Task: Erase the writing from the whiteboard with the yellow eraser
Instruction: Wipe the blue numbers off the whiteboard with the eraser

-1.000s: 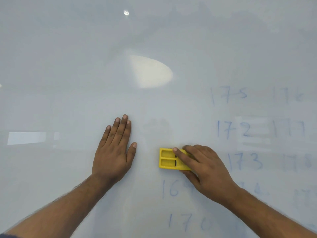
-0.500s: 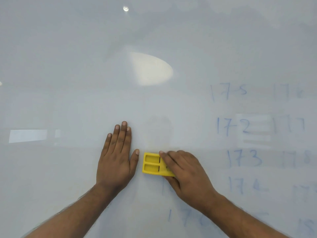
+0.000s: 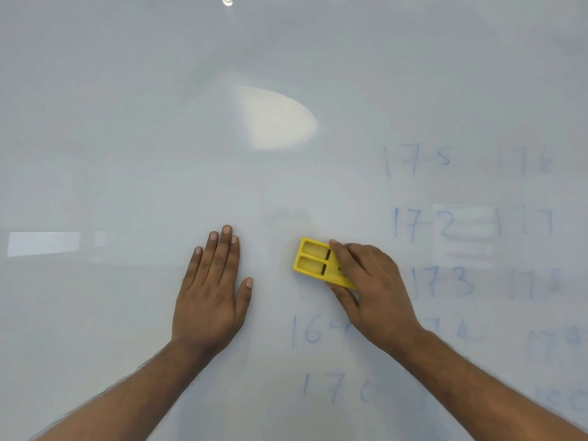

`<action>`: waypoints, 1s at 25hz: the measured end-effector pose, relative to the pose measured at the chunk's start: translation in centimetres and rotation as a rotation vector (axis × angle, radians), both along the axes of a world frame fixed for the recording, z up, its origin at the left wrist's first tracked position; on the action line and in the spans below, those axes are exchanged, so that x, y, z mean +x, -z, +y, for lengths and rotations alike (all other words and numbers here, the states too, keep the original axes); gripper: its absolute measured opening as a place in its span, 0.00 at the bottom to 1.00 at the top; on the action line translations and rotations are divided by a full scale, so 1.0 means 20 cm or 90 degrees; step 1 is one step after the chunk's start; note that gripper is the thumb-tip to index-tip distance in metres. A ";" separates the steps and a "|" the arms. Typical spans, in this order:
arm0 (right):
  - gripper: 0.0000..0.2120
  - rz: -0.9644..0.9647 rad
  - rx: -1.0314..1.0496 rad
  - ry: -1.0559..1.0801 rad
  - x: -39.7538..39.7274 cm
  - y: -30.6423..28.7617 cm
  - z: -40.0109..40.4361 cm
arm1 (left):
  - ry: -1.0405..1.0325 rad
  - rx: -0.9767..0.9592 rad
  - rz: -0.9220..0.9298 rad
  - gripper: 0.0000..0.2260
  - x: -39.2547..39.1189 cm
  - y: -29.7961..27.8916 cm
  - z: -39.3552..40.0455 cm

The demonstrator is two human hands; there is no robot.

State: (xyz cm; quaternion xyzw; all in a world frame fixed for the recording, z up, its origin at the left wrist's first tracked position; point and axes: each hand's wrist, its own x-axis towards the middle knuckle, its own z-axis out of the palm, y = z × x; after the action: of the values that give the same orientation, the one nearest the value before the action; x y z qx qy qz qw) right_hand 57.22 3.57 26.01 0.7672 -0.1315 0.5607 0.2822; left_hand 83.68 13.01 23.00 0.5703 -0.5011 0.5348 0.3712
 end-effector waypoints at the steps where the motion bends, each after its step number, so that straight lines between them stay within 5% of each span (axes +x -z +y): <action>1: 0.25 -0.004 0.004 -0.008 0.03 0.01 0.01 | 0.002 -0.001 -0.001 0.29 0.00 0.01 0.00; 11: 0.24 0.215 -0.082 0.032 -0.08 0.36 0.01 | 0.002 0.007 0.003 0.30 -0.02 0.08 0.00; 20: 0.23 0.080 0.038 -0.026 0.04 0.25 0.07 | 0.015 0.001 0.019 0.30 -0.04 0.17 -0.01; 25: 0.22 0.187 0.012 -0.014 -0.03 0.48 0.07 | 0.012 0.007 0.024 0.29 -0.05 0.21 -0.01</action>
State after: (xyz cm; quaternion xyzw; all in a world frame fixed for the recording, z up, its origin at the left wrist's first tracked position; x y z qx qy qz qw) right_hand 56.68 4.91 16.32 0.8449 -0.0852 0.4445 0.2851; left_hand 82.66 12.87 18.89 0.5776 -0.5019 0.5179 0.3824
